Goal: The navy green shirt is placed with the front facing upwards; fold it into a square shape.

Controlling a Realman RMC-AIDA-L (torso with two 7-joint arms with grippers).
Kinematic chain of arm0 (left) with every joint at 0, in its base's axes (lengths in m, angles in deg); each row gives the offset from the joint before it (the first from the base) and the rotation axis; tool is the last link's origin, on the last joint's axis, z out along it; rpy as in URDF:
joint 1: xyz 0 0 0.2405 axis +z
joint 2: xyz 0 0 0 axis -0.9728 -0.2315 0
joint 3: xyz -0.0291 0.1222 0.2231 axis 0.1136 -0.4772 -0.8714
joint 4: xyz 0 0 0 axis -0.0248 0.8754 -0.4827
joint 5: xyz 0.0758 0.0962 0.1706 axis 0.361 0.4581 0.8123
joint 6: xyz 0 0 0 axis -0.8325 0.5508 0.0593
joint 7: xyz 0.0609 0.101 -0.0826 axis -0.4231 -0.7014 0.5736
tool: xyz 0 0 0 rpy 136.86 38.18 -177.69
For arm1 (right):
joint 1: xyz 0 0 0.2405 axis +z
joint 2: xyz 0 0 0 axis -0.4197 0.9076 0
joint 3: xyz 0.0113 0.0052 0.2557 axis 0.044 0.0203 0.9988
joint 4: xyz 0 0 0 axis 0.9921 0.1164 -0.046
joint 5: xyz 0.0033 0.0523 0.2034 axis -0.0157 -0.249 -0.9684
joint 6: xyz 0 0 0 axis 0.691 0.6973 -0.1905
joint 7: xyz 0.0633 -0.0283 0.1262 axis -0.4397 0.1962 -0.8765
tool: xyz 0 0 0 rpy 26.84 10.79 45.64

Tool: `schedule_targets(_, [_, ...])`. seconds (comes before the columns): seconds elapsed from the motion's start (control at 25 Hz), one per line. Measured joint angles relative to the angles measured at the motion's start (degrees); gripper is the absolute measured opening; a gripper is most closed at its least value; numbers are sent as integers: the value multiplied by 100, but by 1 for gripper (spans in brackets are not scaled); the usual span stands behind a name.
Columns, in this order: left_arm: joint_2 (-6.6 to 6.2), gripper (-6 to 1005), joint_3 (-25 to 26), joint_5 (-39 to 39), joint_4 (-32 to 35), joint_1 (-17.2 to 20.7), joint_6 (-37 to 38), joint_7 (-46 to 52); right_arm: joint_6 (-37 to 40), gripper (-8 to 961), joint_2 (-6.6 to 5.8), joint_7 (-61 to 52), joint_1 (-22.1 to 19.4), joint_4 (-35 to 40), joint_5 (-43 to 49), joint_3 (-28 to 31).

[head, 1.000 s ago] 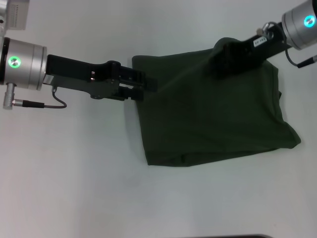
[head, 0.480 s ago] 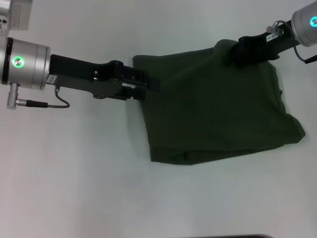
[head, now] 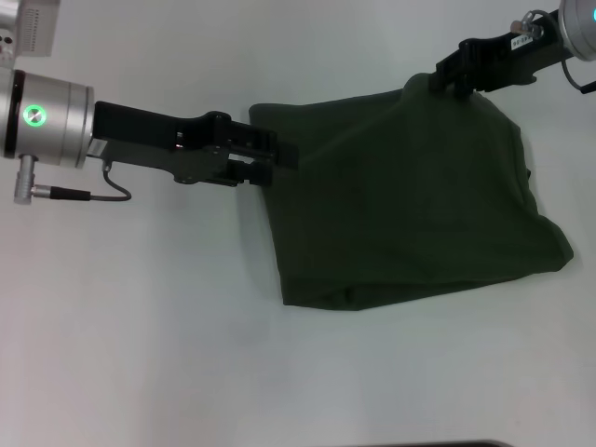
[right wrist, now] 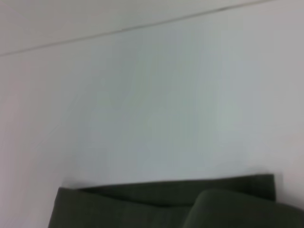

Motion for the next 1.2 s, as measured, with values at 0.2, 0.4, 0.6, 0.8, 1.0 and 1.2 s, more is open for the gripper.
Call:
schedule_targets(0.2, [-9, 581, -8, 0, -3, 2, -4, 1, 534, 435, -113, -90, -82, 364, 71, 36])
schedule_targets(0.4, [-26, 581, 1, -1, -24, 49, -28, -3, 1574, 433, -384, -421, -305, 1015, 733, 172])
schedule_targets(0.6, [-14, 581, 5, -1, -21, 57, -50, -25, 1770, 438, -423, -301, -500, 880, 708, 607])
schedule_targets(0.8, [-3, 581, 1, 0, -5, 12, -53, -21, 1365, 443, -304, -139, -518, 365, 625, 622])
schedule_targets(1.0, [0, 581, -19, 0, 3, 27, -18, -3, 934, 443, -152, -68, -490, 206, 610, 629])
schedule_targets(1.2, [8, 582, -16, 0, -16, 55, -3, -4, 775, 442, -124, -66, -488, 223, 399, 631])
